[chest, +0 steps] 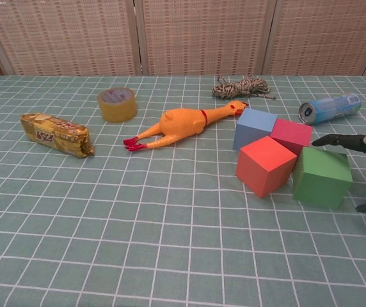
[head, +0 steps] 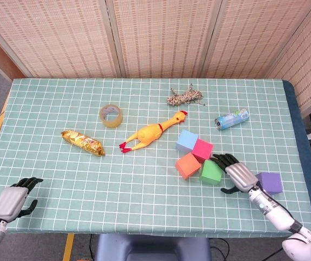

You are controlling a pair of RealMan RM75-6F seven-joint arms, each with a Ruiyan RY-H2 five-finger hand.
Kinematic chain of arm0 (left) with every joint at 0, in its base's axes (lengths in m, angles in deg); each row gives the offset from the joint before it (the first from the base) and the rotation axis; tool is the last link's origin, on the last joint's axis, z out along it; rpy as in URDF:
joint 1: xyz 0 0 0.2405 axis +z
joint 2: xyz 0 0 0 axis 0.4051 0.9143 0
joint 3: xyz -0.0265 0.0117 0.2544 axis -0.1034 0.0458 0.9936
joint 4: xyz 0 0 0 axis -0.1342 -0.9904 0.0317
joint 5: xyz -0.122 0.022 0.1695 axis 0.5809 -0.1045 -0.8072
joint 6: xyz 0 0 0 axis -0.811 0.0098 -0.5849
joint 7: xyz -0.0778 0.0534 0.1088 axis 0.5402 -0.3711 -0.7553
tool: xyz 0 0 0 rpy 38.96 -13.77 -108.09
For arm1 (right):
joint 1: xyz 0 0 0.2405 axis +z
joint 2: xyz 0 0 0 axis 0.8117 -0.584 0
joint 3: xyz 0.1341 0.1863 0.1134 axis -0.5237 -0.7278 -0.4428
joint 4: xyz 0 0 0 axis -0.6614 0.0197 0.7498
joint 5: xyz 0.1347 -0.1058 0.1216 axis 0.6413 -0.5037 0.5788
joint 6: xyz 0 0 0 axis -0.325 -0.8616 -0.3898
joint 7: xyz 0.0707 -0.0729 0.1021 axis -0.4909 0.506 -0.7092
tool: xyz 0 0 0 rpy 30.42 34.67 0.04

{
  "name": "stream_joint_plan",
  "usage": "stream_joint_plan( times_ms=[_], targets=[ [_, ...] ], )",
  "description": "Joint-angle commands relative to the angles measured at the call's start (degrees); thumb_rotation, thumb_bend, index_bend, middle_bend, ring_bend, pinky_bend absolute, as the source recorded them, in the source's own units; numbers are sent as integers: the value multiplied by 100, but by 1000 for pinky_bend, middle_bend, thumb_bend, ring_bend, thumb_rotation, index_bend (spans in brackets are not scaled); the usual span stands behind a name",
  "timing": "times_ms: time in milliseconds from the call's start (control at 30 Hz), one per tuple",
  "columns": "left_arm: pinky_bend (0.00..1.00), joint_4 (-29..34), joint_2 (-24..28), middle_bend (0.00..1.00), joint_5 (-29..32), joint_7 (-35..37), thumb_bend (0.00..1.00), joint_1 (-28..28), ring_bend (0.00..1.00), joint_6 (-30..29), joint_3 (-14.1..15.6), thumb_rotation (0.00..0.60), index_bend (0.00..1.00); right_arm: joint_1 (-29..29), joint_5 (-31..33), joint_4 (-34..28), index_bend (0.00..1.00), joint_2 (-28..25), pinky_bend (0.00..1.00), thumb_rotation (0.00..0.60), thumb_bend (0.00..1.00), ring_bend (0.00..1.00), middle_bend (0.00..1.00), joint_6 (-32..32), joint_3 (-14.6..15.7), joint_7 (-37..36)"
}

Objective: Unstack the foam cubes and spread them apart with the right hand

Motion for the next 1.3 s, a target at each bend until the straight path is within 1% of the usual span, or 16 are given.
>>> stream_joint_plan(
  times_ms=[33, 200, 433, 500, 633, 700, 733, 800, 833, 867, 967, 1000, 1067, 1167, 1233, 1300],
  targets=[
    [391, 1, 1, 199, -1, 2, 468, 1, 182, 0, 2, 600, 205, -43, 2, -124, 0, -92, 23, 600, 62, 0, 0, -52, 24, 30],
    [392, 5, -13, 199, -2, -27, 468, -9, 182, 26, 11, 600, 205, -105, 100, -220, 0, -47, 23, 600, 62, 0, 0, -68, -6, 220],
    [392, 4, -8, 200, -11, -25, 469, 1, 182, -9, 6, 600, 205, -115, 234, 14, 0, 406, 49, 600, 62, 0, 0, -5, -108, 143],
    [392, -1, 1, 200, -7, -3, 469, 6, 183, -20, 2, 600, 205, -131, 242, 166, 0, 585, 90, 600, 62, 0, 0, -89, -164, 115],
    [392, -6, 12, 199, -27, 31, 469, 12, 182, -48, -3, 600, 205, -173, 158, 462, 1, 899, 257, 600, 62, 4, 0, -342, -222, -123],
    [392, -8, 16, 200, -39, 40, 469, 15, 182, -55, 0, 600, 205, -191, 67, 616, 26, 1009, 338, 600, 62, 55, 38, -509, -230, -248],
    [392, -9, 18, 200, -44, 44, 469, 15, 182, -57, 1, 600, 205, -213, 18, 746, 59, 1097, 398, 600, 62, 114, 92, -647, -247, -305],
    [391, -9, 19, 200, -48, 47, 469, 18, 183, -61, 2, 600, 205, -257, -53, 968, 150, 1247, 534, 600, 64, 264, 250, -902, -290, -347],
    [392, -9, 19, 200, -48, 49, 469, 18, 183, -61, 2, 600, 205, -288, -103, 1136, 186, 1356, 582, 600, 71, 317, 300, -1092, -323, -376],
    [392, -8, 18, 200, -46, 51, 469, 18, 183, -60, 1, 600, 205, -310, -136, 1266, 242, 1434, 648, 600, 85, 393, 366, -1226, -345, -394],
    [392, -11, 14, 200, -45, 42, 469, 15, 182, -57, 0, 600, 205, -364, -256, 1713, 378, 1673, 790, 600, 123, 543, 483, -1654, -406, -420],
    [392, -11, 12, 200, -44, 38, 469, 14, 182, -53, 0, 600, 205, -377, -283, 1835, 408, 1734, 822, 600, 130, 575, 511, -1758, -417, -420],
    [391, -9, 8, 200, -40, 28, 468, 11, 182, -44, 2, 600, 205, -404, -328, 2062, 452, 1838, 864, 600, 143, 616, 553, -1932, -427, -437],
    [392, -4, 5, 200, -38, 16, 469, 8, 182, -35, 5, 600, 205, -433, -368, 2192, 475, 1873, 879, 600, 148, 630, 568, -2079, -413, -544],
    [392, -4, 6, 200, -37, 18, 469, 9, 182, -36, 4, 600, 205, -469, -402, 2130, 477, 1813, 879, 600, 148, 630, 568, -2193, -390, -612],
    [391, -5, 9, 199, -33, 22, 469, 12, 183, -39, 3, 600, 205, -517, -450, 1909, 477, 1639, 879, 600, 148, 630, 568, -2255, -321, -602]
  ],
)
